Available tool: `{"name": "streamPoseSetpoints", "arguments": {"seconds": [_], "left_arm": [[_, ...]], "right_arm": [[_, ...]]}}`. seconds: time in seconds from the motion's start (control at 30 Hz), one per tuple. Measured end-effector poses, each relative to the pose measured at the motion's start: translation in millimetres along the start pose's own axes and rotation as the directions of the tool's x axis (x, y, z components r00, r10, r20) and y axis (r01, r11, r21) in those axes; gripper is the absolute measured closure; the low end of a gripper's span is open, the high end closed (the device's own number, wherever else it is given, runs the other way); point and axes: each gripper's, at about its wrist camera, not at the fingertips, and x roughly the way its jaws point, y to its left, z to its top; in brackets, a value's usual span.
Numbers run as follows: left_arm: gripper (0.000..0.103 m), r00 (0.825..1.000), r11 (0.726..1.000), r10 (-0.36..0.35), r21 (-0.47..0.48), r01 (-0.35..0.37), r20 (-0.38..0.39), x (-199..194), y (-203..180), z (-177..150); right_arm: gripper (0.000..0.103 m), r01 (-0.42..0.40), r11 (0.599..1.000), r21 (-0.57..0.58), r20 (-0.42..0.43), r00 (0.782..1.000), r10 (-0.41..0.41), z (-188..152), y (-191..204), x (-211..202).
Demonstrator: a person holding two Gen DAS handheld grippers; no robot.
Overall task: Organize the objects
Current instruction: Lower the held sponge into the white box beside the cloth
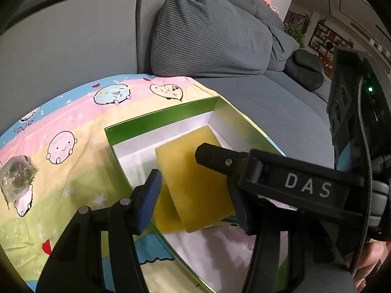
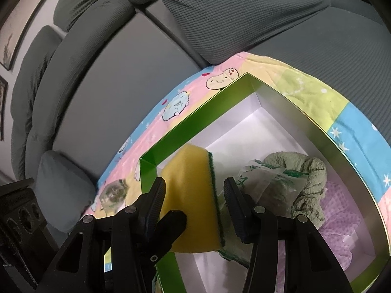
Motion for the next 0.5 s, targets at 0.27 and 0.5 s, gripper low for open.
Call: {"name": "streamPoseSetpoints", "arguments": {"seconds": [0.27,0.5], "left_arm": [[0.049,1.0,1.0,0.004,-0.005,-0.004,-0.002,-3.8,3.0,-1.9],[0.049,1.0,1.0,0.008,-0.019,-0.008,-0.004,-8.0,6.8,-2.9]], "right_arm": [[0.05,0.019,1.0,0.0,0.013,1.0,-0.019,-0.4,1.0,-0.9],[0.05,0.041,0.999,0.007,0.04,0.998,-0.041,-0.3,-1.7,-4.8]]}}
